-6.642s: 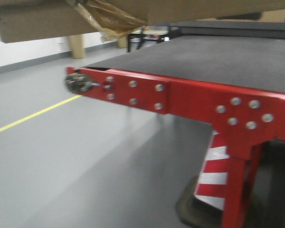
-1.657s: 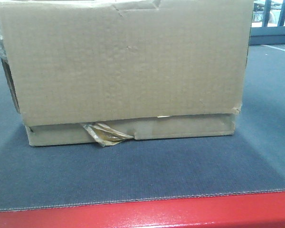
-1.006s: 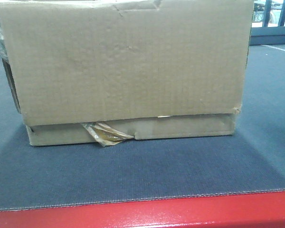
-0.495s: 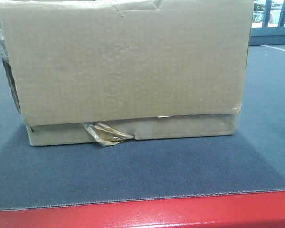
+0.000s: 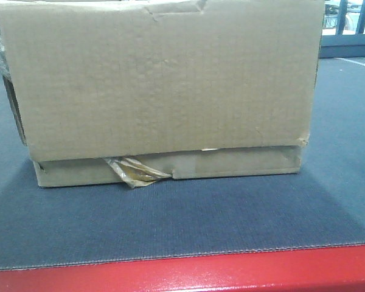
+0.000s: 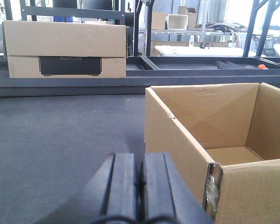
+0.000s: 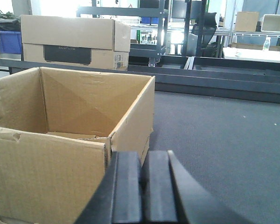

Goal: Grab carton from right shelf to conveyor

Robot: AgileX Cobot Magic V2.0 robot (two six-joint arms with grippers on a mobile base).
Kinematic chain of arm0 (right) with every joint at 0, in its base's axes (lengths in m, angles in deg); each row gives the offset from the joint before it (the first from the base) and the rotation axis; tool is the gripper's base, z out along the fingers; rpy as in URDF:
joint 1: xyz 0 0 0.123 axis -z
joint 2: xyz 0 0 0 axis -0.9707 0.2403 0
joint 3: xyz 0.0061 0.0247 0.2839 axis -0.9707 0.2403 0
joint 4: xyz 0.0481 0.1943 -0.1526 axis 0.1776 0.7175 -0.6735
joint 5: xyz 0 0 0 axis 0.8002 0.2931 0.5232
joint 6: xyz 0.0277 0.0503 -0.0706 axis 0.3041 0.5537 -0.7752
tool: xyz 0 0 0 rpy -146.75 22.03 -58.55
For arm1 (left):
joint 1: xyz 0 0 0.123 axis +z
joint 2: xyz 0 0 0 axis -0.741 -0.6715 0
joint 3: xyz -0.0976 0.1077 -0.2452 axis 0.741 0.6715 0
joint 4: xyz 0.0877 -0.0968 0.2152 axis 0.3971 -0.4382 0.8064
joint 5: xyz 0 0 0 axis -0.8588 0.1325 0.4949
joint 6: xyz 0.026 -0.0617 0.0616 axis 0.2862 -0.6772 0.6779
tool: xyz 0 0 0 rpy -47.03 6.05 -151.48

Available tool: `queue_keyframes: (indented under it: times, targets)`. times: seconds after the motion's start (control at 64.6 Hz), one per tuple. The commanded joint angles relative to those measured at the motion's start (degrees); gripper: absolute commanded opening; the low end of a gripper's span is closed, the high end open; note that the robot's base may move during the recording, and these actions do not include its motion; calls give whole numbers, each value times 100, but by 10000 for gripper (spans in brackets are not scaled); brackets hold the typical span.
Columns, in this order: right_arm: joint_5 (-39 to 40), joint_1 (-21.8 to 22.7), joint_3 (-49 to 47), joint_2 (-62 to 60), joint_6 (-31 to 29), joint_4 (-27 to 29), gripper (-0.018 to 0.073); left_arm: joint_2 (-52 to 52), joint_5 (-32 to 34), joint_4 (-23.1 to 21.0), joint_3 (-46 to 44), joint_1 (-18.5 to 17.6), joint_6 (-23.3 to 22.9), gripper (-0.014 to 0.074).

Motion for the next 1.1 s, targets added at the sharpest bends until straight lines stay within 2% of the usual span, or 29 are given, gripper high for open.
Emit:
queue_keyframes:
  times: [0.0,0.108,0.155,0.17,0.232,0.294,0.372,0.495,0.697,0.759,0.805,0.913,1.084]
  targets:
    - [142,36,3,-27,8,-59,-57,33,134,-16,20,21,-13,-7]
    - [142,36,3,-27,8,-59,-57,59,34,-195,20,59,27,-7]
    - [142,36,3,-27,8,-59,-57,84,-21,-374,36,153,305,-7]
    - [142,36,3,-27,8,-59,-57,101,-38,-447,55,192,526,-7]
    - [142,36,3,-27,8,-59,-57,233,-15,-928,212,477,1289,-7]
    - [142,36,3,-27,8,-59,-57,429,76,-1379,466,818,1678,-7]
    - [142,36,3,-27,8,-59,-57,769,321,-1814,918,1250,1910,-7]
    - [142,36,3,-27,8,-59,-57,1316,823,-1878,1799,1702,1962,-7]
    - [185,36,3,-56,8,-59,-57,1316,2022,-1867,3011,1680,1962,-7]
    - [185,36,3,-56,8,-59,-57,1316,2452,-1867,3064,1620,1933,-7]
    - [185,36,3,-56,8,-59,-57,1316,2226,-1784,3064,1554,1924,-7]
    - [185,36,3,-56,8,-59,-57,1316,2203,-1446,3064,1376,1761,-7]
    - [185,36,3,-56,8,-59,-57,1316,2075,-1481,3064,1188,1762,-7]
